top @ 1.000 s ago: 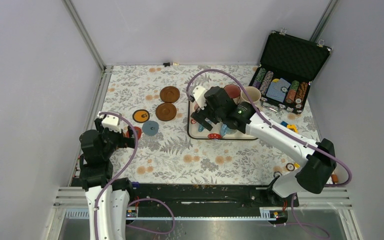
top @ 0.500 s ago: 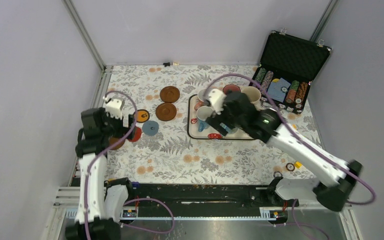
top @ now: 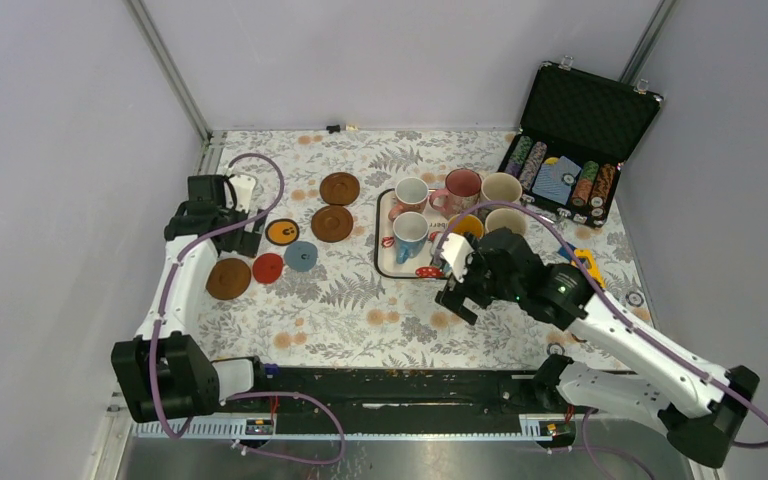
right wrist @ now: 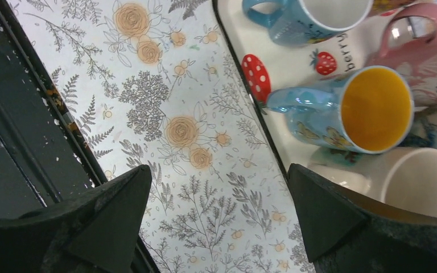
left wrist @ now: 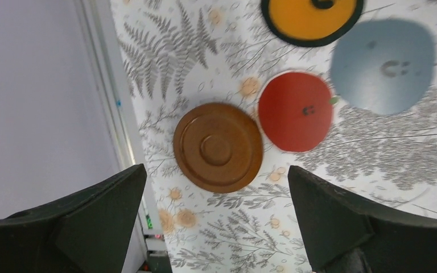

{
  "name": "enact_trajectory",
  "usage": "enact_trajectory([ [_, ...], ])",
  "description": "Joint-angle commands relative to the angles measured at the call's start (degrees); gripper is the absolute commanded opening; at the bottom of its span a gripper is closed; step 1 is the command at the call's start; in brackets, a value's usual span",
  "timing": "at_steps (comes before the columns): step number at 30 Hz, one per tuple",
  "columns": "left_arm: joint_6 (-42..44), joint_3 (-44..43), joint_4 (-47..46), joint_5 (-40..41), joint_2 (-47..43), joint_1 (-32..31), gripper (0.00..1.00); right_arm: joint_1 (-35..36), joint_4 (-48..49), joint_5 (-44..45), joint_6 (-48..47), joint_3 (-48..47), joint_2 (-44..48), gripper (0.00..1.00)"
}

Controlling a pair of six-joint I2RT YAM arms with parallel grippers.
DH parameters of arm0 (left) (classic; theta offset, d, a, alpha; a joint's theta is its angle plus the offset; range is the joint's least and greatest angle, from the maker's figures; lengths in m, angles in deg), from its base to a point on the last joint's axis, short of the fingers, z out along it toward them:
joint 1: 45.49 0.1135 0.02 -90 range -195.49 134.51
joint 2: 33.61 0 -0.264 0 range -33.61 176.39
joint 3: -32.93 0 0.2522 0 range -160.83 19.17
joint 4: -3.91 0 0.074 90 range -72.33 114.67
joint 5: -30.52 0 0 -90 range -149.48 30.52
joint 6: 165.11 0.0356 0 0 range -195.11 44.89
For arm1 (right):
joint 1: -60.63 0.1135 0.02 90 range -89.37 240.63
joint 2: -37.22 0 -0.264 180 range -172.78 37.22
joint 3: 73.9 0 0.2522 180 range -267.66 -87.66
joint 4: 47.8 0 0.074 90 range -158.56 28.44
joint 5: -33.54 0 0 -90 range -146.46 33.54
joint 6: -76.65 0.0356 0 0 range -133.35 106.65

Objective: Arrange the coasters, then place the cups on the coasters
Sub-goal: Move the coaster to the center of the board.

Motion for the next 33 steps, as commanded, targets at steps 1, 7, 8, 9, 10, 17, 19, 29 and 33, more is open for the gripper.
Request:
enact_trajectory([
  [1, 2.4, 4.2, -1.4, 9.0, -1.3, 0.4, 0.99, -0.2, 2.3, -3.9, 0.9, -0.8, -3.5, 0.98],
  [7, 0.3, 5.6, -3.8, -0.5, -0.6, 1.4, 0.99, -0.2, 3.1, -4.1, 1.6, -0.1, -5.7, 0.96],
  [8, -0.1, 5.4, -4.4, 0.8, -0.2, 1.4, 0.97, -0.2, 3.7, -3.6, 1.5, 0.3, -5.5, 0.96],
  [9, -0.2, 5.6, -5.3, 2.3, 0.2, 1.4, 0.95, -0.2, 4.1, -2.9, 1.5, 0.4, -5.4, 0.96],
  [10, -0.1, 6.0, -6.2, 3.8, 0.5, 1.5, 0.94, -0.2, 4.3, -1.7, 1.4, 0.4, -5.4, 0.96],
  [17, 1.2, 9.9, -11.3, 5.4, 3.5, 3.4, 0.92, -0.8, 5.5, 0.7, 1.1, 1.1, -5.1, 0.97],
  [19, 1.3, 10.5, -12.6, 3.9, 5.4, 5.2, 0.81, -1.2, 5.6, 1.2, 1.1, 1.1, -5.9, 0.97],
  [29, -1.6, 7.2, -12.7, 0.0, 16.6, 8.0, 0.00, -5.4, 5.8, -1.3, 1.9, 1.3, -5.7, 0.97],
  [33, -3.6, 3.9, -10.5, 1.4, 20.7, 8.6, 0.00, -5.7, 5.9, -1.7, 2.0, 1.4, -5.9, 0.97],
])
